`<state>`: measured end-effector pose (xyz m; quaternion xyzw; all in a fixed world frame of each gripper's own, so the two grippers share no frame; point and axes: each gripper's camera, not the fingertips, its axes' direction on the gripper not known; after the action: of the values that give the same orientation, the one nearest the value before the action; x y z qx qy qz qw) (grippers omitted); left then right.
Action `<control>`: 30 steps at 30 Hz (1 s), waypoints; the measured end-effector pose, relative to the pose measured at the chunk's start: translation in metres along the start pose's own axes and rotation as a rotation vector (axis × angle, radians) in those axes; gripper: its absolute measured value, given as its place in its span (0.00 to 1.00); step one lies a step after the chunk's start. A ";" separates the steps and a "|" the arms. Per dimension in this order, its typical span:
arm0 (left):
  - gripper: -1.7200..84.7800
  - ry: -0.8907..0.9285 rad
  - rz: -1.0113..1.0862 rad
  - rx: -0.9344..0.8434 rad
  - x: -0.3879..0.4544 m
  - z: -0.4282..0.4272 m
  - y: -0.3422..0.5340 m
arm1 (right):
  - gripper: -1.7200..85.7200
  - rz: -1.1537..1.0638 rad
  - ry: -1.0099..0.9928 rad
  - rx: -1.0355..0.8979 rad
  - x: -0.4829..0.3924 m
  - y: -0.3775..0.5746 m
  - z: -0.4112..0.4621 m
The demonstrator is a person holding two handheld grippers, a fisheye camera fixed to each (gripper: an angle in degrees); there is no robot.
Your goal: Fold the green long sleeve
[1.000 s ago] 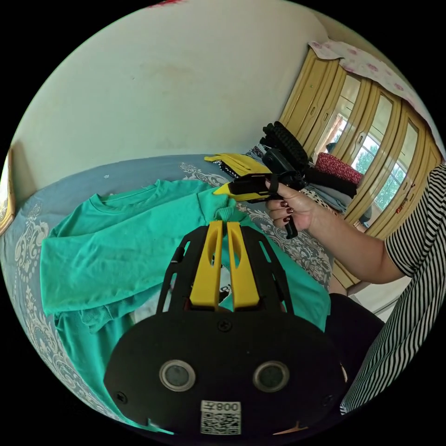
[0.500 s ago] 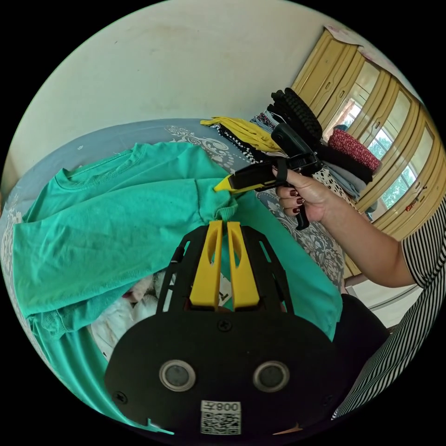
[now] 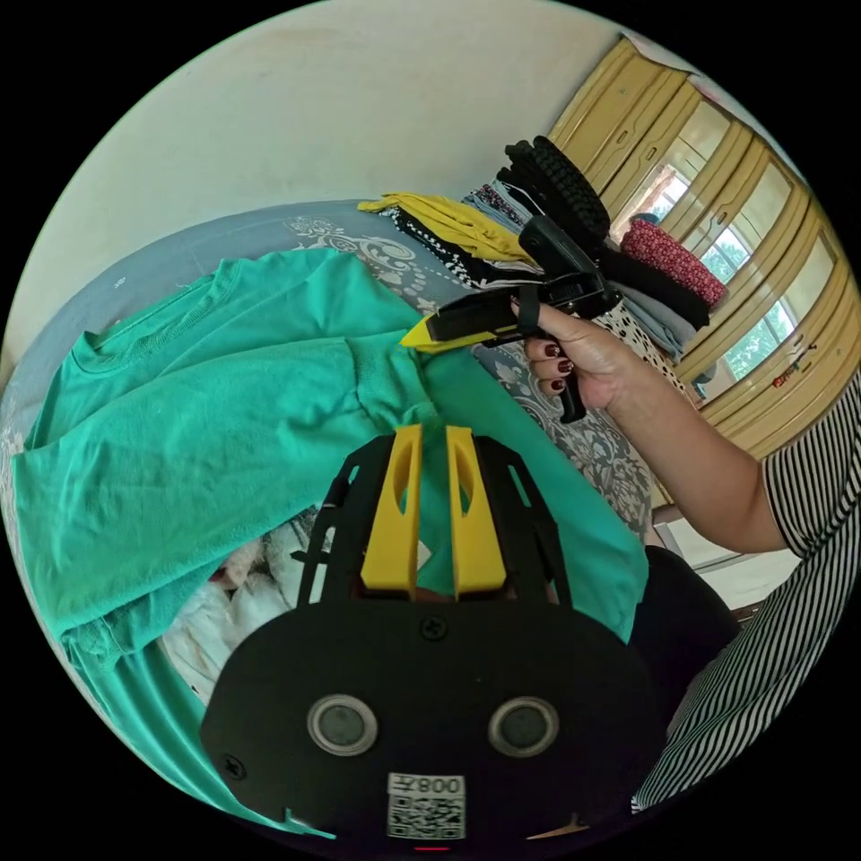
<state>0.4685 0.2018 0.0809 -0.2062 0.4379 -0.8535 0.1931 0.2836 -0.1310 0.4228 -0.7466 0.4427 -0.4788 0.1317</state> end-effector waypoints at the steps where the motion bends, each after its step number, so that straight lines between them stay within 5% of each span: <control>1: 0.08 0.001 -0.003 0.005 0.001 -0.003 0.000 | 0.03 0.008 0.010 0.018 -0.002 0.002 -0.003; 7: 0.10 -0.123 -0.119 0.138 -0.012 -0.076 0.030 | 0.03 -0.047 0.168 0.186 -0.059 0.007 -0.023; 14: 0.12 -0.497 -0.462 0.095 -0.096 -0.145 0.098 | 0.07 -0.409 0.118 -0.026 -0.202 -0.089 0.118; 23: 0.10 -0.752 -0.268 -0.139 -0.101 -0.122 0.078 | 0.12 -0.519 0.018 -0.150 -0.323 -0.242 0.284; 30: 0.05 -0.820 -0.220 -0.075 -0.084 -0.132 0.088 | 0.07 -0.541 0.175 -0.268 -0.376 -0.292 0.372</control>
<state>0.4836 0.2848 -0.0772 -0.5808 0.3311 -0.6999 0.2515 0.6932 0.2478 0.1909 -0.8040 0.2967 -0.4962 -0.1388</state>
